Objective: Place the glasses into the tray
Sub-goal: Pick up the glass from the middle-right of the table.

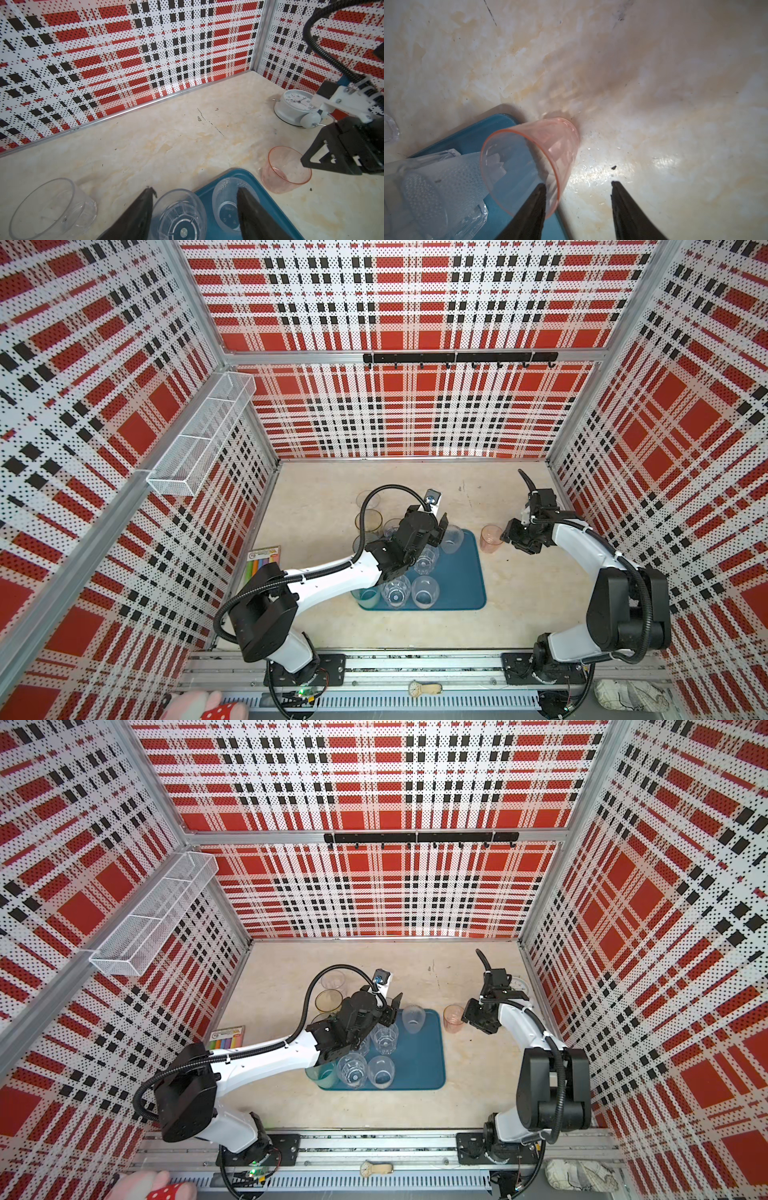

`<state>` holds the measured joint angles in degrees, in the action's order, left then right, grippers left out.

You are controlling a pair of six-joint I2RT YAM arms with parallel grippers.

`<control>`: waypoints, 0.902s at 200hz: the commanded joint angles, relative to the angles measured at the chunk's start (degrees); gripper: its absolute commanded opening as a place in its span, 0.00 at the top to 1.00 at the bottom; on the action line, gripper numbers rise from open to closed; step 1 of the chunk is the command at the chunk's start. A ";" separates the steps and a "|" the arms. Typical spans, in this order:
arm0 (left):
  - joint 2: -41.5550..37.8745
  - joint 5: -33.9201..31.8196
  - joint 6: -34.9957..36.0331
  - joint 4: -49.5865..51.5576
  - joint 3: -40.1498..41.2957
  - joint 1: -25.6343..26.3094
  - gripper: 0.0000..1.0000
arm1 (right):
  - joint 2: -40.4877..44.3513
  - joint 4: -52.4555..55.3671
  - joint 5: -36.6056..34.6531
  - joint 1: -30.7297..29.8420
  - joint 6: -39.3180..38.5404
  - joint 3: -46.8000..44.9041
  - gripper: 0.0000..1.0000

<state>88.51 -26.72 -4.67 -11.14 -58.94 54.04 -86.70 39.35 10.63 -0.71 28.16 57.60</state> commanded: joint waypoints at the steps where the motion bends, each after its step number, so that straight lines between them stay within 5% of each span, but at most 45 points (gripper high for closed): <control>1: -2.58 -2.22 -0.06 -0.94 1.41 -0.32 0.33 | -2.35 -1.49 -1.66 -1.99 -0.22 1.89 0.48; 101: -9.03 -3.86 -0.17 -1.96 4.85 -5.97 0.33 | -2.73 5.53 -4.79 -4.51 -3.83 6.69 0.89; 180: -14.93 -4.04 0.11 -3.36 7.28 -12.23 0.33 | 1.70 28.71 -17.16 -16.59 -8.71 15.19 0.94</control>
<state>75.29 -30.30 -4.64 -12.58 -52.82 43.16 -86.98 56.82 -0.60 -13.93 21.91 70.70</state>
